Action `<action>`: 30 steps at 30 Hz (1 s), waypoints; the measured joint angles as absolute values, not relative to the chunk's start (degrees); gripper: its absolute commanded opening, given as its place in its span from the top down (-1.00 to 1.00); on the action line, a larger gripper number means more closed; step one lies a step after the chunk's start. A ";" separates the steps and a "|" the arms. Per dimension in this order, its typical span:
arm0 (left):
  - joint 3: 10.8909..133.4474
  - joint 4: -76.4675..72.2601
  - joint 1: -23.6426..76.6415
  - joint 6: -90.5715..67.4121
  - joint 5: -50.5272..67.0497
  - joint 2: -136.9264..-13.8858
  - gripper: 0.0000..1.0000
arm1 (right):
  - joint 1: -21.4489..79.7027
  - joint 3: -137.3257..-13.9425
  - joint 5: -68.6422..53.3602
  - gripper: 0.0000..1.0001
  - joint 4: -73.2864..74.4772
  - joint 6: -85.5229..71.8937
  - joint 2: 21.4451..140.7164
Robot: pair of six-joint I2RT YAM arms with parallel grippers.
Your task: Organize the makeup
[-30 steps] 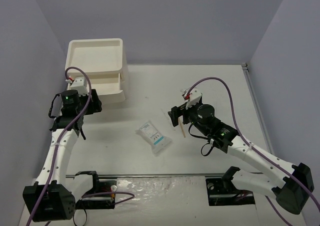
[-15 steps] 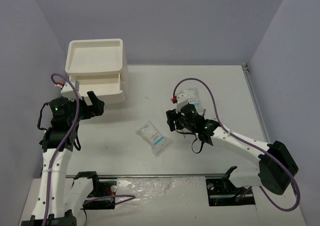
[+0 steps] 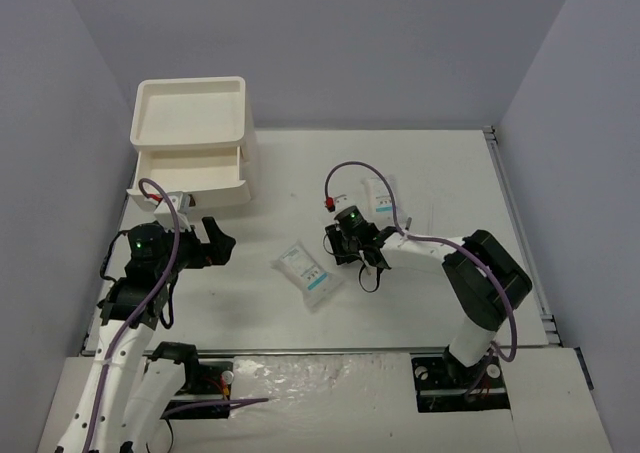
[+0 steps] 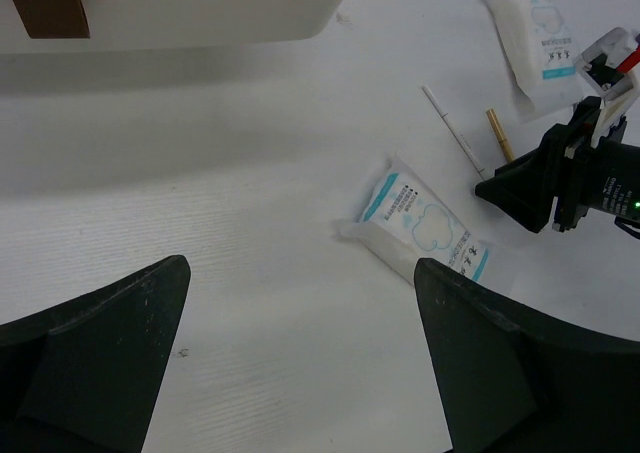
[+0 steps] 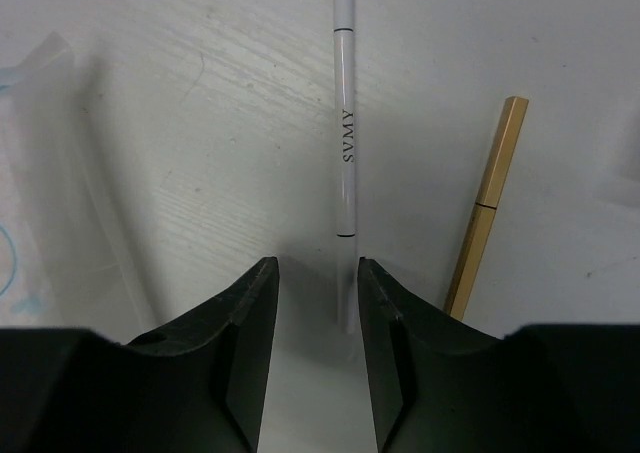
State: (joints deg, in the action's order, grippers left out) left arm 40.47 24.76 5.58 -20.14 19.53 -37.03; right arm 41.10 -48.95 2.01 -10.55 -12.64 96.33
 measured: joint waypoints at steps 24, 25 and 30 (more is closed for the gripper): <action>42.38 21.55 7.29 -26.25 21.99 -41.03 -0.86 | 41.01 -52.10 2.53 1.00 -12.92 -8.96 97.12; 42.99 20.52 8.04 -27.86 22.26 -41.78 -0.86 | 41.76 -52.10 2.59 1.00 -13.06 -8.53 95.16; 46.54 14.13 13.97 -34.58 21.75 -45.98 -0.85 | 48.09 -52.61 1.62 1.00 -16.43 -7.22 85.36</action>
